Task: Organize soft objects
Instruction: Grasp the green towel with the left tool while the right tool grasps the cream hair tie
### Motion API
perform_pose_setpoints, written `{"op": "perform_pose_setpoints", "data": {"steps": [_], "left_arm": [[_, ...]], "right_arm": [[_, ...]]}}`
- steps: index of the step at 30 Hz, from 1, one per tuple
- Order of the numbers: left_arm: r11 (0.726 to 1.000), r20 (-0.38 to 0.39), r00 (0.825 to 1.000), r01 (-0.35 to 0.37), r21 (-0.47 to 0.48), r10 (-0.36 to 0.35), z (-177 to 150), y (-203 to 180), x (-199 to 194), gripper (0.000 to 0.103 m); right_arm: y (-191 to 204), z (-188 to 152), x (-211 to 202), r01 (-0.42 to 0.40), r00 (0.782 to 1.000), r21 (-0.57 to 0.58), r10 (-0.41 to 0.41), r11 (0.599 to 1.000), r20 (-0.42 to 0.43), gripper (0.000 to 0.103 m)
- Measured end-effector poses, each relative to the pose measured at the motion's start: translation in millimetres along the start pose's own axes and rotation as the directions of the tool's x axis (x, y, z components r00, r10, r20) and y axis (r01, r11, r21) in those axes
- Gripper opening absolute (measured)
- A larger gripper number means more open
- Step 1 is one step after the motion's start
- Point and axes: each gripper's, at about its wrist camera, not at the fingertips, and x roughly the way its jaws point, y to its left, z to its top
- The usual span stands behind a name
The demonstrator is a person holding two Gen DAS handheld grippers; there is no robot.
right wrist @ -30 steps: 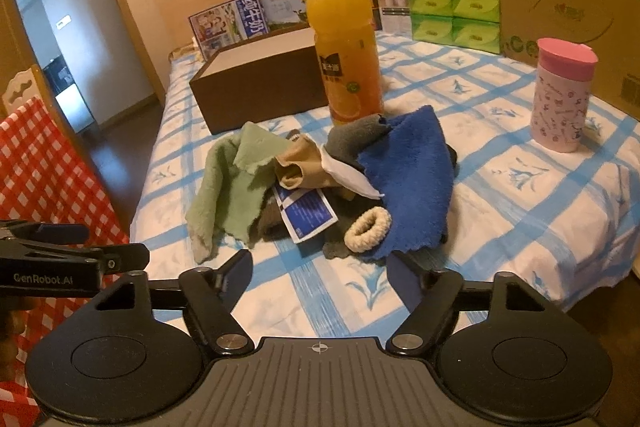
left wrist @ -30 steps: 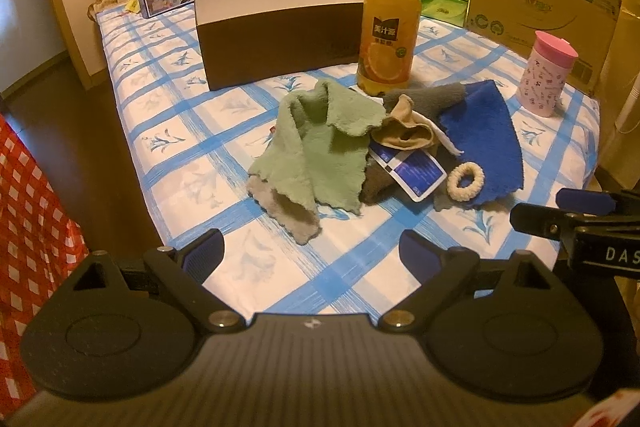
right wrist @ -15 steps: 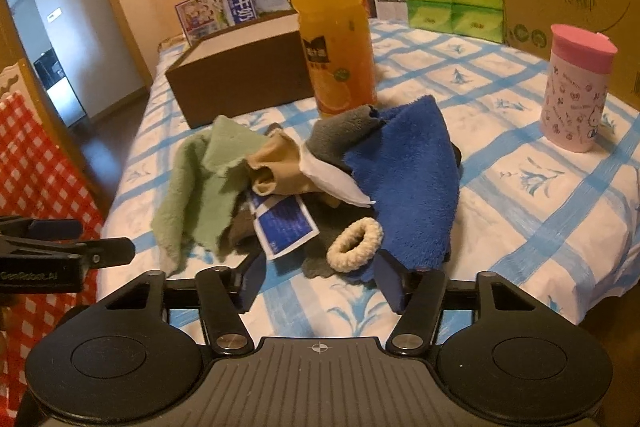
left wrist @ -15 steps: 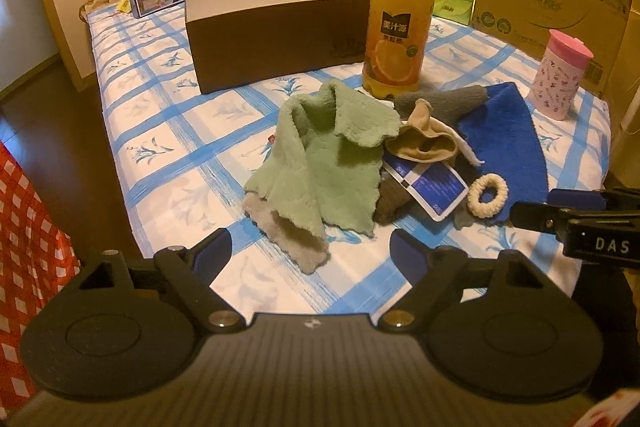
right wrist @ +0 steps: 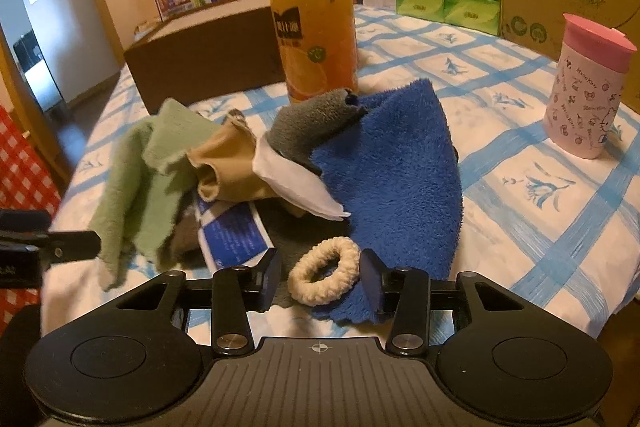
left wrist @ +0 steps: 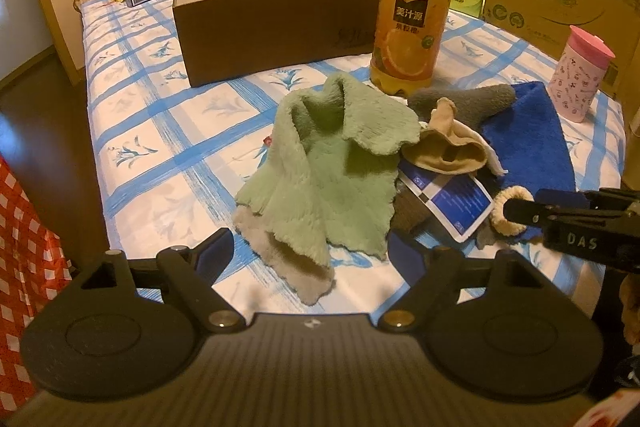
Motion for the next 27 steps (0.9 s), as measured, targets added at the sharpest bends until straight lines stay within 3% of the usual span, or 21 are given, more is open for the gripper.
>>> {"op": "perform_pose_setpoints", "data": {"steps": [6, 12, 15, 17, 27], "left_arm": [[1.0, -0.006, 1.0, 0.007, -0.009, -0.007, 3, 1, 10, 0.082], [1.0, -0.018, 1.0, 0.008, -0.025, -0.008, 3, 4, 17, 0.082], [1.0, -0.019, 1.0, 0.011, -0.026, -0.011, 3, 4, 20, 0.082], [1.0, -0.019, 1.0, 0.013, -0.028, -0.013, 4, 4, 22, 0.082], [0.999, -0.01, 1.0, 0.027, -0.036, -0.028, 12, 3, 33, 0.082]], "right_arm": [[4, -7, 15, 0.018, 1.0, -0.027, -0.018, 0.999, -0.024, 0.045], [16, -12, 20, 0.058, 0.998, -0.124, -0.061, 0.991, -0.018, 0.045], [21, -15, 21, 0.065, 0.998, -0.169, -0.067, 0.983, -0.006, 0.027], [20, -15, 20, 0.051, 0.999, -0.162, -0.052, 0.985, -0.002, 0.019], [-2, 12, -6, 0.031, 0.997, -0.032, -0.028, 0.999, 0.078, 0.017]]}}
